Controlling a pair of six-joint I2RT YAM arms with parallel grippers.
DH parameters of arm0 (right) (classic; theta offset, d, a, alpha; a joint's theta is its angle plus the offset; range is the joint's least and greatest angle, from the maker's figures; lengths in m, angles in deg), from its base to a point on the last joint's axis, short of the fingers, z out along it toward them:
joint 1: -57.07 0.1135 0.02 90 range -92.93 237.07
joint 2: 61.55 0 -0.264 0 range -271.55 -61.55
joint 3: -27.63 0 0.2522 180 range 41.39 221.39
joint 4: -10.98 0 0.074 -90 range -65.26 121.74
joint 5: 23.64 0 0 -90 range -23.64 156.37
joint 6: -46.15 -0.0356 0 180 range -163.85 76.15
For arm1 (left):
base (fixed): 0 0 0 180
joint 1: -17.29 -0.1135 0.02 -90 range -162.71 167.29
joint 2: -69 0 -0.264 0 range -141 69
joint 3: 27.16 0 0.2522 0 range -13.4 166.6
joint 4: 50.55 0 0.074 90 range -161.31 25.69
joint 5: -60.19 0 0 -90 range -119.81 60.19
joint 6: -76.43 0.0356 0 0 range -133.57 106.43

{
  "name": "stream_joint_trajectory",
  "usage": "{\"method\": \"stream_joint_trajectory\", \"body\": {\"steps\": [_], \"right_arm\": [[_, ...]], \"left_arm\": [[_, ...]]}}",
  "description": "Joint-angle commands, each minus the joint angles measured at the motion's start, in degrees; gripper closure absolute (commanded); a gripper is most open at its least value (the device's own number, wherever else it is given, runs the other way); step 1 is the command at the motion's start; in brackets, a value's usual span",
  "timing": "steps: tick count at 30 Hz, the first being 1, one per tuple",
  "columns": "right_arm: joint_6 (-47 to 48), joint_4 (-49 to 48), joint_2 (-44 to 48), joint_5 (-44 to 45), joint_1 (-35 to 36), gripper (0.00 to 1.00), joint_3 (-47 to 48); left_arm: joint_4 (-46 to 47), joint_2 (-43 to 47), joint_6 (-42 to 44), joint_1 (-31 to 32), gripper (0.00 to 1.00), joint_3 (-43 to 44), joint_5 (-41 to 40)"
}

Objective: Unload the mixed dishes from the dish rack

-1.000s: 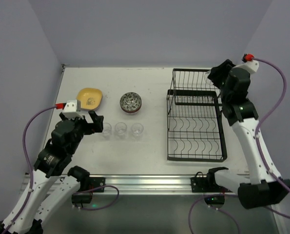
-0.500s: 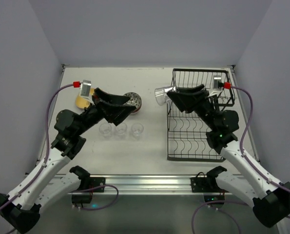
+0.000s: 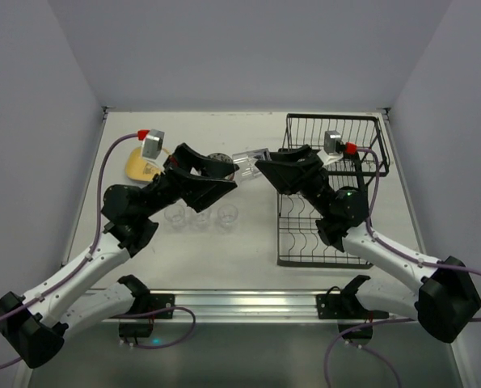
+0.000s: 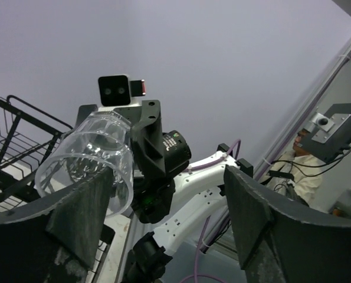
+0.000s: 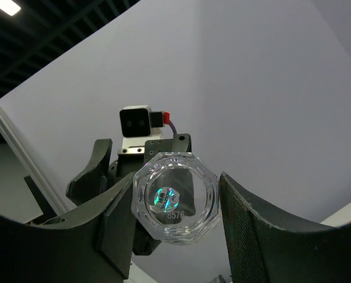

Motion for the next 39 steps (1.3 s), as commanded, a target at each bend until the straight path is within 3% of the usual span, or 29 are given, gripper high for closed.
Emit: {"method": "stream_joint_trajectory", "body": {"steps": [1,4,6,8,13,14,15,19,20,21,22,23,24,26,29,32,33,35,36,38,39], "right_arm": [[0.22,-8.09,-0.83,0.85,1.4,1.0,3.06],[1.88,-6.95,-1.36,1.11,2.54,1.0,3.59],[2.41,-6.86,-1.8,1.38,2.89,1.0,3.51],[2.5,-7.65,-2.15,1.2,3.24,1.0,3.42],[3.91,-7.56,-2.5,1.38,4.56,1.0,3.24],[4.26,-7.48,-2.5,1.29,4.65,1.0,3.15],[4.52,-7.48,-2.5,1.38,4.91,1.0,3.07],[5.49,-8.0,-2.24,1.55,5.09,1.0,2.45],[5.75,-8.0,-2.06,1.55,5.09,0.96,1.84],[6.02,-7.74,-1.71,1.73,5.09,0.56,1.57],[7.06,-6.7,-0.84,2.34,5.09,0.38,1.22],[7.59,-5.99,-0.48,2.52,5.01,0.13,1.05],[8.21,-5.11,-0.05,2.69,5.0,0.01,0.78],[9.88,-1.86,1.36,4.18,5.0,0.01,0.61],[13.57,5.25,4.61,8.92,4.92,0.01,-0.27],[19.01,17.71,9.34,15.75,4.74,0.01,-0.19],[20.42,22.36,10.58,18.31,4.74,0.01,0.34],[23.94,36.68,12.87,25.85,4.74,0.01,3.22],[24.99,41.69,14.62,28.16,4.74,0.01,4.37],[27.28,53.83,15.86,34.64,4.74,0.01,7.54],[27.81,57.44,16.91,36.6,4.74,0.01,8.42]], "left_arm": [[5.63,-0.52,-1.99,0.63,0.24,0.16,1.88],[5.81,-1.23,-2.16,0.81,0.41,-0.01,1.88],[6.07,-1.4,-2.25,0.89,0.63,-0.1,1.88],[6.07,-1.32,-2.25,0.89,0.76,-0.1,1.71],[4.93,-1.76,-1.55,0.89,0.85,0.07,1.36],[4.67,-1.93,-1.46,0.89,0.97,0.16,1.18],[3.53,-2.02,-0.85,0.89,1.0,0.34,1.09],[0.28,-1.93,1.7,0.89,1.0,0.95,0.13],[-1.21,-1.32,2.75,0.89,1.0,1.21,-0.31],[-4.7,-0.8,4.93,0.89,1.0,1.65,-1.71],[-6.39,-0.18,6.0,0.89,1.0,1.74,-2.51],[-7.98,1.22,8.01,0.89,1.0,1.74,-3.38],[-11.3,1.93,8.99,0.89,1.0,1.83,-5.65],[-14.74,3.95,11.01,0.89,1.0,2.36,-8.13],[-31.21,6.06,17.59,0.89,1.0,5.86,-15.85],[-45.28,5.72,22.25,0.89,1.0,12.16,-29.81],[-56.31,4.84,23.4,0.89,1.0,14.38,-40.2],[-72.92,-0.23,24.64,0.63,1.0,21.12,-51.07],[-77.29,-2.26,25.17,0.28,1.0,22.91,-58.95],[-87.21,-9.03,27.79,-4.78,1.0,26.42,-61.05],[-88.57,-10.71,29.72,-8.04,1.0,26.62,-55.57]]}}
